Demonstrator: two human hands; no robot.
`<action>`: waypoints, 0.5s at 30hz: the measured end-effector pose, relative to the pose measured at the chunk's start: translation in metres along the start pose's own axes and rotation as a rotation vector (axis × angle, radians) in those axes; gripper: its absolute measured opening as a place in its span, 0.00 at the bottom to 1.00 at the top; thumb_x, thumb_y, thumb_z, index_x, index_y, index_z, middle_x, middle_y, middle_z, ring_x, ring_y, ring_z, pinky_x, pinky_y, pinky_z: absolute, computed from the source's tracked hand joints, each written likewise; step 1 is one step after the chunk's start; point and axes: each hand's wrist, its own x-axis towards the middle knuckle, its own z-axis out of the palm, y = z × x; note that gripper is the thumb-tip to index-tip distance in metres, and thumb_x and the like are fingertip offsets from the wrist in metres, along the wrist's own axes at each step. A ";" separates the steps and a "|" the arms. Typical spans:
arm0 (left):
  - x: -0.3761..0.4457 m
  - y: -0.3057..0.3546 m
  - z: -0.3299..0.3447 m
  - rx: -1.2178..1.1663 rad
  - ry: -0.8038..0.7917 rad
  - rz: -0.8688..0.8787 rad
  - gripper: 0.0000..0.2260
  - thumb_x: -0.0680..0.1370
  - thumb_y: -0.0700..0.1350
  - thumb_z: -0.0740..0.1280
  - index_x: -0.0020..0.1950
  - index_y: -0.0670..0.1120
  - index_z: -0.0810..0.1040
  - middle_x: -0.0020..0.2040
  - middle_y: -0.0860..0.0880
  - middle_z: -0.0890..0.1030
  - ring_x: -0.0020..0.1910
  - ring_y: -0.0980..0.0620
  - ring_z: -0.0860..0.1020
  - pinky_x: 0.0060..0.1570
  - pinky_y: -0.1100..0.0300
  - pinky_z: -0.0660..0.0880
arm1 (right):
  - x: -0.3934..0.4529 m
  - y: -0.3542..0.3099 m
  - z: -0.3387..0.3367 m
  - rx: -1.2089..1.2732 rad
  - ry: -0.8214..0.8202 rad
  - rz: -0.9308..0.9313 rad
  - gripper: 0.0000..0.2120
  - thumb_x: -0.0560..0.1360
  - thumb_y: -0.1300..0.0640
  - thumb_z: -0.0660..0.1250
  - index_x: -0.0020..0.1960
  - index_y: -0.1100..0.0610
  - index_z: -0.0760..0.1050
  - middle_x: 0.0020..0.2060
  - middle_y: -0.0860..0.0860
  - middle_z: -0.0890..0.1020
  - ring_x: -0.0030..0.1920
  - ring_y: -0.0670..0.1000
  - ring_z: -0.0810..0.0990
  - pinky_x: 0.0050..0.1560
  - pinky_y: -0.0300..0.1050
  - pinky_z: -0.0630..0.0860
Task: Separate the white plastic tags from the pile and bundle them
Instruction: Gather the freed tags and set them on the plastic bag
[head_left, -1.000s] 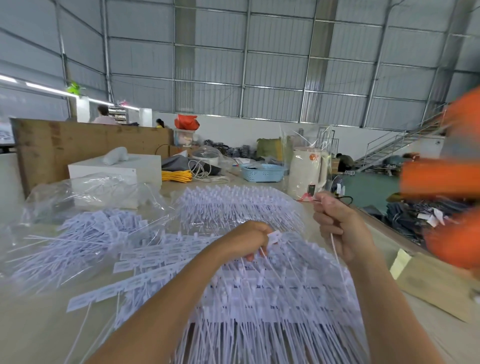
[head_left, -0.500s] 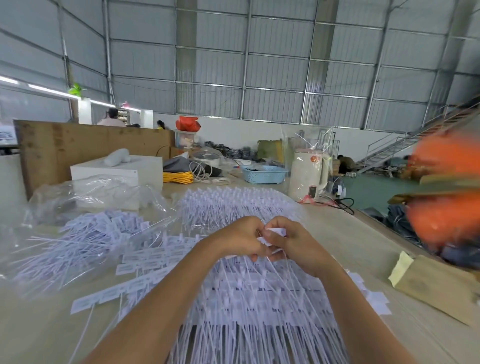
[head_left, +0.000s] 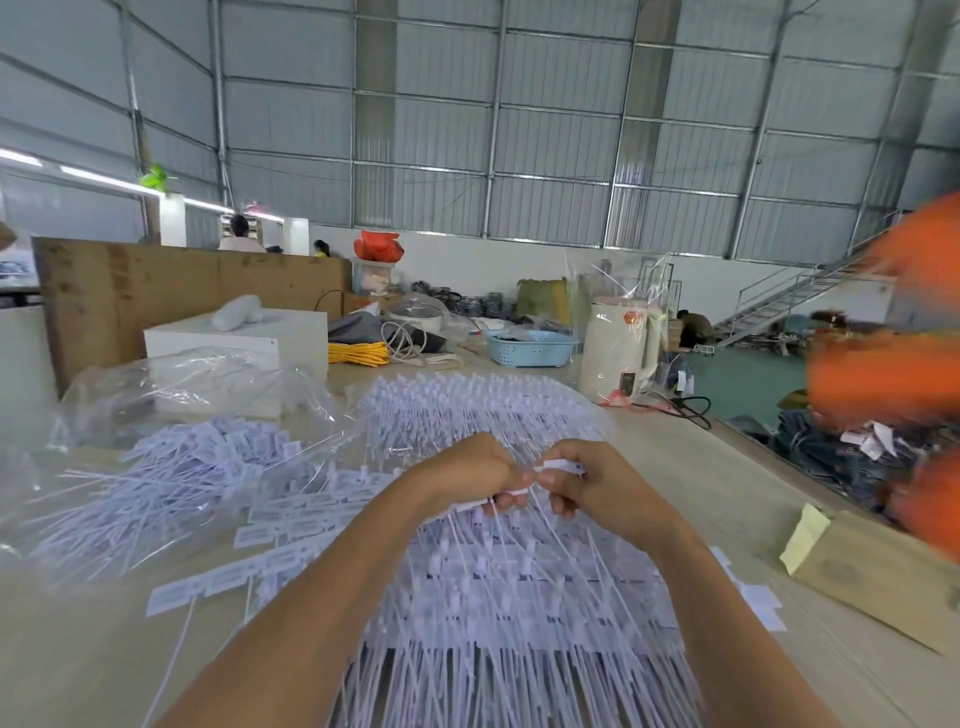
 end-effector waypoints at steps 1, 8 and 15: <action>0.000 0.001 0.001 -0.021 0.017 -0.005 0.16 0.79 0.42 0.66 0.31 0.41 0.76 0.21 0.51 0.74 0.30 0.52 0.74 0.28 0.64 0.69 | 0.000 0.000 -0.001 -0.004 0.030 -0.027 0.05 0.76 0.67 0.65 0.41 0.63 0.75 0.25 0.53 0.75 0.25 0.48 0.73 0.28 0.38 0.71; 0.000 0.008 0.004 -0.140 0.002 -0.059 0.20 0.78 0.41 0.66 0.24 0.45 0.73 0.21 0.51 0.71 0.22 0.55 0.66 0.25 0.65 0.61 | 0.004 0.006 -0.001 -0.036 0.138 -0.091 0.08 0.74 0.72 0.65 0.38 0.64 0.75 0.25 0.52 0.74 0.23 0.43 0.72 0.27 0.34 0.70; -0.007 0.014 -0.001 -0.074 -0.069 0.048 0.16 0.80 0.46 0.64 0.34 0.41 0.77 0.26 0.49 0.76 0.24 0.54 0.72 0.27 0.65 0.69 | -0.002 0.011 -0.046 0.530 0.619 -0.048 0.07 0.77 0.67 0.63 0.40 0.62 0.74 0.27 0.52 0.72 0.25 0.45 0.69 0.24 0.34 0.67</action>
